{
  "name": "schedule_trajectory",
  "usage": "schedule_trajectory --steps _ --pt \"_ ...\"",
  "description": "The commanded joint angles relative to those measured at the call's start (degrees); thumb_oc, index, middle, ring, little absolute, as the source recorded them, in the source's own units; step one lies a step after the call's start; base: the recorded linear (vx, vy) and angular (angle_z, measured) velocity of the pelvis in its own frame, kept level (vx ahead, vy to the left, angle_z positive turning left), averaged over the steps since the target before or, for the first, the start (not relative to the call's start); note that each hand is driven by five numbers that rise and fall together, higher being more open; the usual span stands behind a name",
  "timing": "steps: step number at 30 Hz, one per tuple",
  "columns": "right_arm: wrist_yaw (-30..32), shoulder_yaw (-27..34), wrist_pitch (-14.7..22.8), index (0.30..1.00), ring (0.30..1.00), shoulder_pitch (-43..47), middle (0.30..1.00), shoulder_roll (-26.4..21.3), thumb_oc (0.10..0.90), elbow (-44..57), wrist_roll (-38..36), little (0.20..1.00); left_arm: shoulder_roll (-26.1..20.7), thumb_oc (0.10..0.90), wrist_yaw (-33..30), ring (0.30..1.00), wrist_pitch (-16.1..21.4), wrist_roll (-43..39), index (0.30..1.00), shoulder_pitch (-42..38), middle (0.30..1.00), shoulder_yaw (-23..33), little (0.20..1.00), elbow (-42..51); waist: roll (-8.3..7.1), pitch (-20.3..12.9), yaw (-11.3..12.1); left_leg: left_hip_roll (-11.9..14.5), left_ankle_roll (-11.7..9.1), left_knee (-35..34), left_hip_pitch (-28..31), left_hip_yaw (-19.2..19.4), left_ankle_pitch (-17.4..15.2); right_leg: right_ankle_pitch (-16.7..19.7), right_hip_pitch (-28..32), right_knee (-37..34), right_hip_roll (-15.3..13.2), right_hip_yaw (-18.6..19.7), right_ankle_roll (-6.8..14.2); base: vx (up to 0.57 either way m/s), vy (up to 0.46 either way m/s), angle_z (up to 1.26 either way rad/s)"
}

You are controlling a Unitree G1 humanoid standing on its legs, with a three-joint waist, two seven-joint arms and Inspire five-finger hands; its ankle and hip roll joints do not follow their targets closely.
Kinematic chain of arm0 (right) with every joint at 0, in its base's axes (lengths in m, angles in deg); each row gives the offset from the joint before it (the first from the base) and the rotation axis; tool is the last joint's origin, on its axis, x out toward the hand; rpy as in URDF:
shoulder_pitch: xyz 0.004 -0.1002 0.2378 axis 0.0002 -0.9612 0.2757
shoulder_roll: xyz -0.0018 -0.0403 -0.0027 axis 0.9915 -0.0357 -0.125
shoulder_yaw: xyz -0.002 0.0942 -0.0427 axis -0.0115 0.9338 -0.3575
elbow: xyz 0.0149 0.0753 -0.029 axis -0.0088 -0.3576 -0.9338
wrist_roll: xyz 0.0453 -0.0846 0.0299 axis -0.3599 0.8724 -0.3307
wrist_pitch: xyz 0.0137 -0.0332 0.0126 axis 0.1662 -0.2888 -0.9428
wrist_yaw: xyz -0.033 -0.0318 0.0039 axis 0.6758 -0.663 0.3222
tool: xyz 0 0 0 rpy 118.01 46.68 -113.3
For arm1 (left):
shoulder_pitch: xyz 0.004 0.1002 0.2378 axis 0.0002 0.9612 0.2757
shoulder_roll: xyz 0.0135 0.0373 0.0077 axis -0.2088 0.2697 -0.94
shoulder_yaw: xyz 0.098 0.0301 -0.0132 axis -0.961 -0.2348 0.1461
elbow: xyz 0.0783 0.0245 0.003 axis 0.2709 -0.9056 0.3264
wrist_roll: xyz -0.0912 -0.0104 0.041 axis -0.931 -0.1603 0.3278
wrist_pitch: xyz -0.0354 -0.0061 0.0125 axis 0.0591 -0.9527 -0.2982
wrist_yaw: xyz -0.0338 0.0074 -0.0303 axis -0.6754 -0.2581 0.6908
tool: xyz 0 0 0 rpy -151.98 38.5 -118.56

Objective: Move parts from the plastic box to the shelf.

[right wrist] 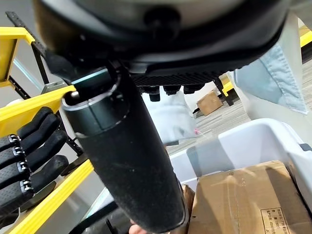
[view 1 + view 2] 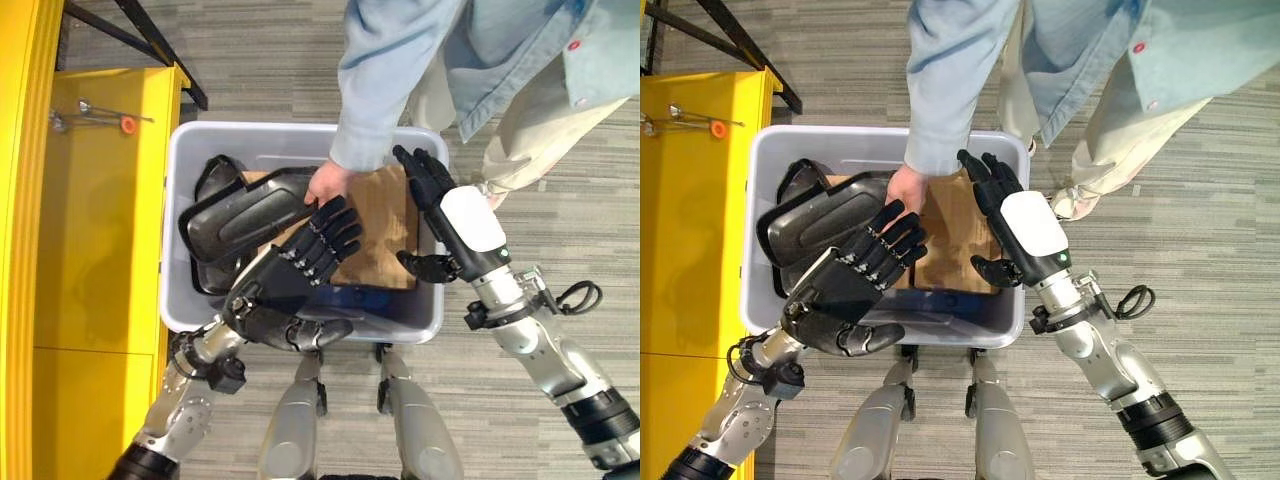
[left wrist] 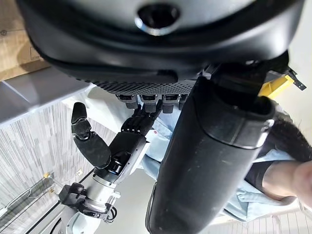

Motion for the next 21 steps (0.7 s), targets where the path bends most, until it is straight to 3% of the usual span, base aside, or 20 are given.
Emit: schedule_trajectory --steps 1,7,12,21 --pt "5.6 5.2 6.7 1.000 1.000 1.9 1.000 -2.5 0.900 10.7 -2.8 1.000 0.8 0.900 2.8 1.000 5.4 -2.4 1.000 0.1 1.000 2.7 1.000 8.2 0.21 -3.1 -0.4 0.4 1.1 5.0 1.0 2.6 -7.4 -10.0 3.2 7.6 -4.5 -4.2 3.5 0.05 0.071 0.00" --pt "3.2 8.4 10.9 1.000 1.000 -2.6 1.000 -0.9 0.900 15.7 -5.0 1.000 1.8 0.900 2.5 1.000 5.0 -2.0 1.000 2.3 1.000 3.2 1.000 8.9 0.29 -5.0 -0.9 0.4 1.2 4.7 3.1 2.8 -7.9 -10.2 5.4 6.9 -4.8 -3.7 3.8 0.05 0.059 -0.02" --pt "-3.9 7.2 10.7 1.000 1.000 -5.4 1.000 -1.3 0.900 17.5 -8.1 1.000 1.5 0.900 2.3 1.000 5.3 -2.2 1.000 4.3 1.000 3.9 1.000 9.4 0.18 -6.2 -0.7 0.4 1.3 4.4 4.7 2.8 -7.9 -10.3 7.3 6.5 -5.3 -4.0 4.0 0.05 0.055 -0.01" --pt "-7.6 0.9 10.0 1.000 1.000 -3.5 1.000 -2.7 0.900 15.0 -9.1 1.000 -0.1 0.900 0.5 1.000 7.2 -3.1 1.000 4.1 1.000 3.6 1.000 9.7 0.00 -6.3 1.2 0.1 1.5 4.7 4.7 1.2 -7.7 -10.8 8.4 6.8 -5.7 -5.2 3.9 0.01 0.017 0.03"
